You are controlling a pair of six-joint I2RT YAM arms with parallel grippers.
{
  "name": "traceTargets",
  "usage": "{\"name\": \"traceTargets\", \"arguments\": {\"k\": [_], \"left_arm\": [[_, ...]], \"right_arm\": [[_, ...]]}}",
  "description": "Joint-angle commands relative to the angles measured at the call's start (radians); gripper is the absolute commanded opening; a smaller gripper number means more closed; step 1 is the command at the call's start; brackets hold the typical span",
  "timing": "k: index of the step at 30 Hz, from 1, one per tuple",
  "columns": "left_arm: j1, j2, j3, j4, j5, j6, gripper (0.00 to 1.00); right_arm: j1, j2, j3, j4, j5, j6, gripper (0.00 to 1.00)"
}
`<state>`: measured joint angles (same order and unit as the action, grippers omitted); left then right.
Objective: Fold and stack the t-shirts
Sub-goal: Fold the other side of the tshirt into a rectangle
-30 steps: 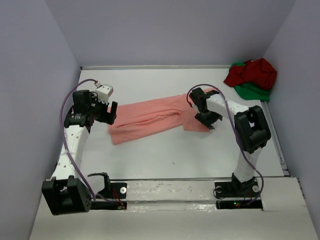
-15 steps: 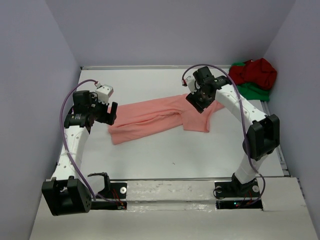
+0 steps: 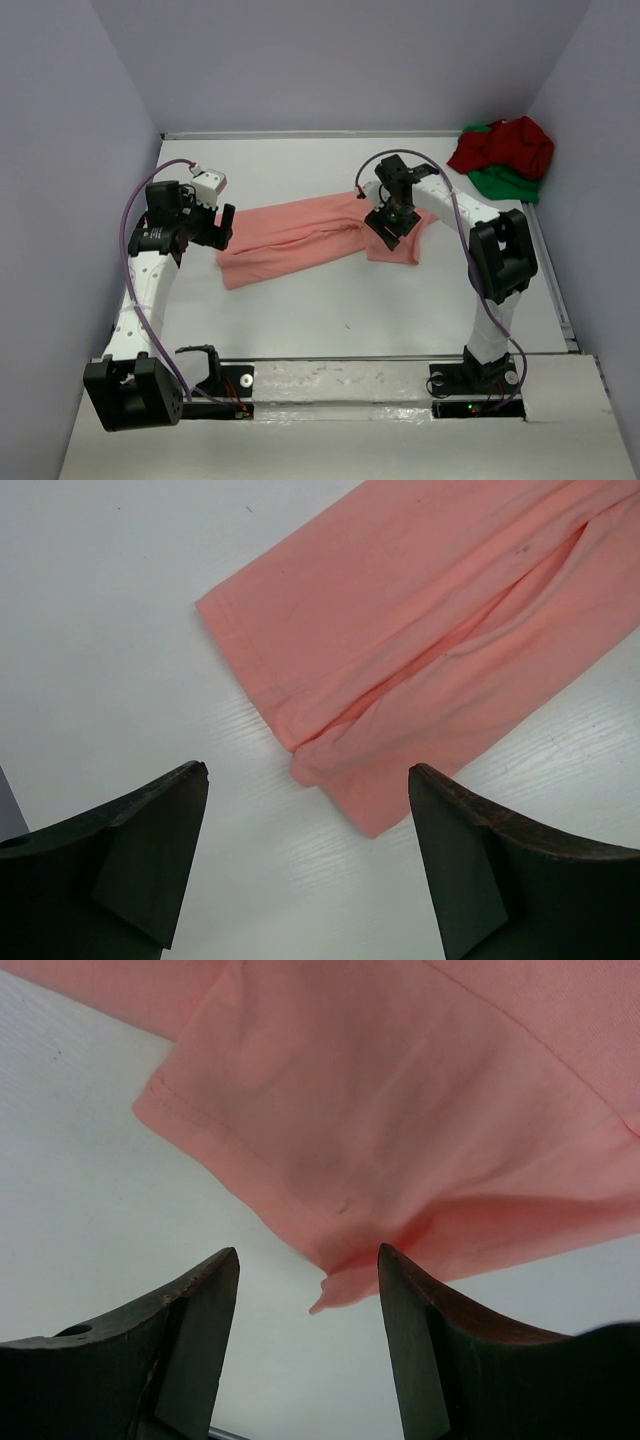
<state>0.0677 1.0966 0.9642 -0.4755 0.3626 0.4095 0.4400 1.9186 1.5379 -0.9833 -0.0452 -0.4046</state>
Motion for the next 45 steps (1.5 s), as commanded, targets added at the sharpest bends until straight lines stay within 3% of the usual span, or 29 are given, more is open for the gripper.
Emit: {"name": "traceTargets", "arguments": {"k": [1, 12, 28, 36, 45], "left_arm": [[0.007, -0.015, 0.001, 0.008, 0.004, -0.001, 0.91], [0.007, -0.018, -0.002, 0.009, 0.010, -0.001, 0.91], [0.007, -0.041, -0.005, 0.011, 0.032, -0.003, 0.91], [0.007, -0.063, -0.007, 0.008, 0.033, -0.005, 0.91], [0.007, -0.043, -0.025, 0.011, 0.035, 0.018, 0.91]], "right_arm": [[0.008, -0.001, -0.015, 0.023, 0.031, 0.000, 0.64], [0.008, 0.022, -0.065, 0.038, 0.154, 0.026, 0.64], [-0.050, -0.056, -0.223, 0.121, 0.666, 0.099, 0.64], [-0.060, -0.164, -0.184, 0.138, 0.657, 0.070, 0.65], [-0.060, -0.346, -0.116, 0.115, 0.219, -0.120, 0.72]]}}
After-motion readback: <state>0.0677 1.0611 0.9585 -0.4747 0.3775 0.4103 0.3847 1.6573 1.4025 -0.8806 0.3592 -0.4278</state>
